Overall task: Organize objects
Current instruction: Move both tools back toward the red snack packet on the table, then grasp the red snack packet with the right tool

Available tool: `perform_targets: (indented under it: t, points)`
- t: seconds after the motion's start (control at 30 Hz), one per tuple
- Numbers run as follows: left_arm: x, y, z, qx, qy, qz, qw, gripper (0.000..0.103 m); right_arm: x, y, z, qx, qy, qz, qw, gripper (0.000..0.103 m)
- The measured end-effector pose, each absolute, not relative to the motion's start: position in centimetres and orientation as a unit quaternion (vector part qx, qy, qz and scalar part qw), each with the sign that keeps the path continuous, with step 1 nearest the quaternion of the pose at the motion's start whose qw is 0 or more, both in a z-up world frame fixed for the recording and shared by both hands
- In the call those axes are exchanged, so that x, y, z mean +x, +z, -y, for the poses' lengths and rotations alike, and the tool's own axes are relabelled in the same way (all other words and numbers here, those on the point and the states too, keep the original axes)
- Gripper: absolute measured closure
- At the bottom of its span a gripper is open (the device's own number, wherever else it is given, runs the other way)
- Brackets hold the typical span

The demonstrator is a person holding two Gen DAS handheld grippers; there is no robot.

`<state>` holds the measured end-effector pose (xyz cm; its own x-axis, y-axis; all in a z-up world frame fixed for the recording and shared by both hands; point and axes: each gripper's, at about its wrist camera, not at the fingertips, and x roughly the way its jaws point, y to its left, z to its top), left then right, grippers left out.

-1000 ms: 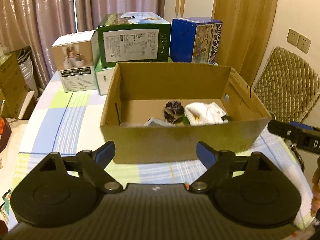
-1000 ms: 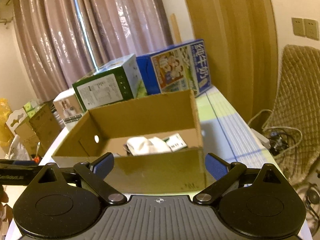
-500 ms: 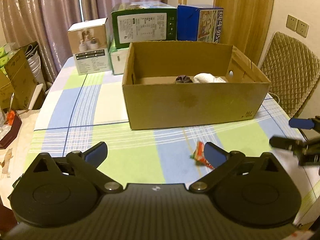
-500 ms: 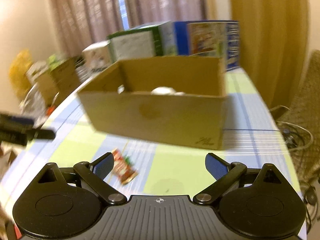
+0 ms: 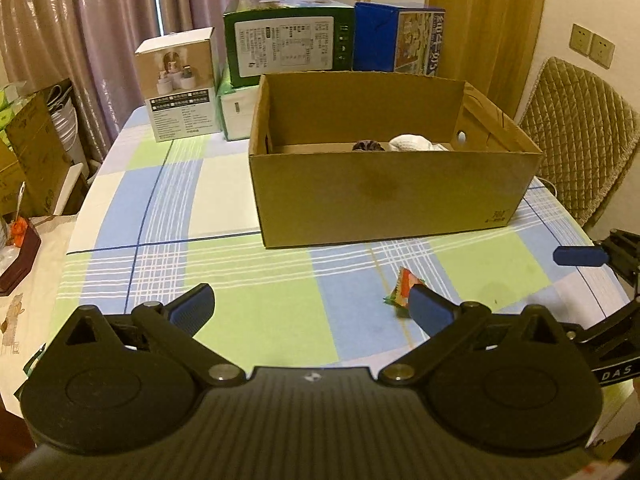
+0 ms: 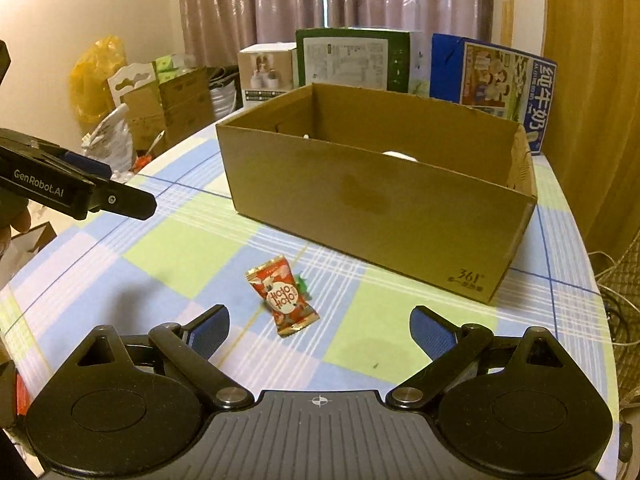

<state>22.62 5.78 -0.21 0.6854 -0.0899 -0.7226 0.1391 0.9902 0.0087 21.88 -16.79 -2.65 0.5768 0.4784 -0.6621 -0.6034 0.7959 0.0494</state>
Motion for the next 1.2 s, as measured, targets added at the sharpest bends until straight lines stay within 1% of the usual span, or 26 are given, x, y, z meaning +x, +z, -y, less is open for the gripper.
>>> perform_targets:
  t: [0.23, 0.33, 0.4, 0.47, 0.53, 0.63, 0.73, 0.87, 1.03, 1.13, 1.2]
  points:
    - [22.7, -0.6, -5.3, 0.047, -0.076, -0.395, 0.914, 0.002, 22.4, -3.1, 16.2, -0.103, 0.314, -0.348, 0.877, 0.009]
    - [22.8, -1.0, -4.8, 0.084, -0.073, -0.395, 0.912, 0.002, 22.9, -3.6, 15.6, -0.121, 0.327, -0.349, 0.87, 0.012]
    - [23.0, -1.5, -4.9, 0.092, -0.078, -0.4, 0.909, 0.002, 23.4, -4.0, 15.1, -0.133, 0.333, -0.355, 0.863, 0.02]
    - [23.3, -1.9, -5.2, 0.083, -0.082, -0.407, 0.906, 0.002, 24.0, -4.5, 14.7, -0.142, 0.339, -0.363, 0.856, 0.024]
    - [23.8, -2.4, -5.5, 0.081, -0.085, -0.415, 0.902, 0.002, 24.4, -4.8, 14.3, -0.15, 0.347, -0.365, 0.851, 0.027]
    - [24.2, -3.0, -5.4, 0.107, -0.077, -0.42, 0.898, 0.002, 25.2, -5.7, 13.4, -0.166, 0.363, -0.37, 0.839, 0.03]
    - [24.9, -3.5, -5.7, 0.102, -0.082, -0.43, 0.893, 0.002, 26.3, -6.6, 12.5, -0.174, 0.376, -0.376, 0.829, 0.034]
    - [25.8, -4.0, -5.9, 0.096, -0.084, -0.438, 0.89, 0.002, 27.8, -7.5, 11.7, -0.169, 0.384, -0.383, 0.823, 0.045]
    - [26.5, -4.8, -5.9, 0.102, -0.086, -0.447, 0.885, 0.002, 28.9, -8.2, 10.6, -0.181, 0.4, -0.385, 0.812, 0.051]
    - [26.6, -5.0, -6.0, 0.101, -0.089, -0.448, 0.884, 0.002, 29.0, -8.5, 9.7, -0.197, 0.41, -0.386, 0.803, 0.06]
    - [26.7, -5.2, -5.9, 0.106, -0.09, -0.449, 0.883, 0.002, 28.9, -8.7, 9.1, -0.212, 0.408, -0.388, 0.799, 0.07]
